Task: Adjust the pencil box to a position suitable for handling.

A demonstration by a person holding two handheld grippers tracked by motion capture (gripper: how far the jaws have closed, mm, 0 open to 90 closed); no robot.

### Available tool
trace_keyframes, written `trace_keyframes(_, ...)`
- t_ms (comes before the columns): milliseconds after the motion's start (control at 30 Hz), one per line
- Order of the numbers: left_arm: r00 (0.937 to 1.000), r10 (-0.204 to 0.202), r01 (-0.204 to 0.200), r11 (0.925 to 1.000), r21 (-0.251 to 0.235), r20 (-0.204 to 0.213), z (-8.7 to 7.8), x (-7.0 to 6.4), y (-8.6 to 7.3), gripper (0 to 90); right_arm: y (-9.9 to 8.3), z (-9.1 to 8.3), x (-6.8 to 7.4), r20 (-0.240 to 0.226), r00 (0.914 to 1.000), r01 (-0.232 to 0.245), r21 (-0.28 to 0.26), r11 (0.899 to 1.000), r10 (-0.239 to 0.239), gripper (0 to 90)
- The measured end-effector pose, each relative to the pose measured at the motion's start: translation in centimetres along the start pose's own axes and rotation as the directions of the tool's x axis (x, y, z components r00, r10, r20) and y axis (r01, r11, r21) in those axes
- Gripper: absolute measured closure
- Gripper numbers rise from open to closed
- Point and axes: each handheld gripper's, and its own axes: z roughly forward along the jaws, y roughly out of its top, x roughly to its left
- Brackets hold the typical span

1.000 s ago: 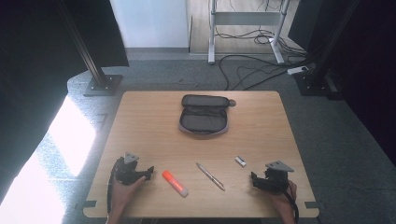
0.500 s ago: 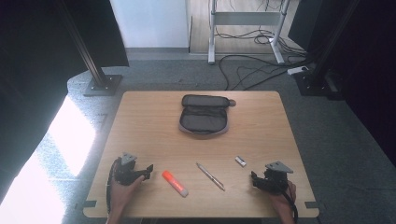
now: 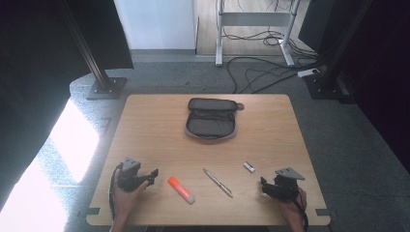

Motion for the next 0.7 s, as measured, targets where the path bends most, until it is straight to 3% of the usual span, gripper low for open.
trace_keyframes(200,1.0000,-0.008,0.008,0.9998,-0.019,0.004,-0.19,-0.22,0.34,18.3,0.26,-0.59,0.00,-0.026,0.9993,-0.027,-0.042,0.999,0.026,25.3)
trace_keyframes(700,0.9999,-0.008,0.008,0.9988,-0.049,0.008,0.06,-0.85,0.97,17.9,0.74,-0.98,0.39,-0.045,0.9985,-0.034,-0.091,0.995,0.030,27.1)
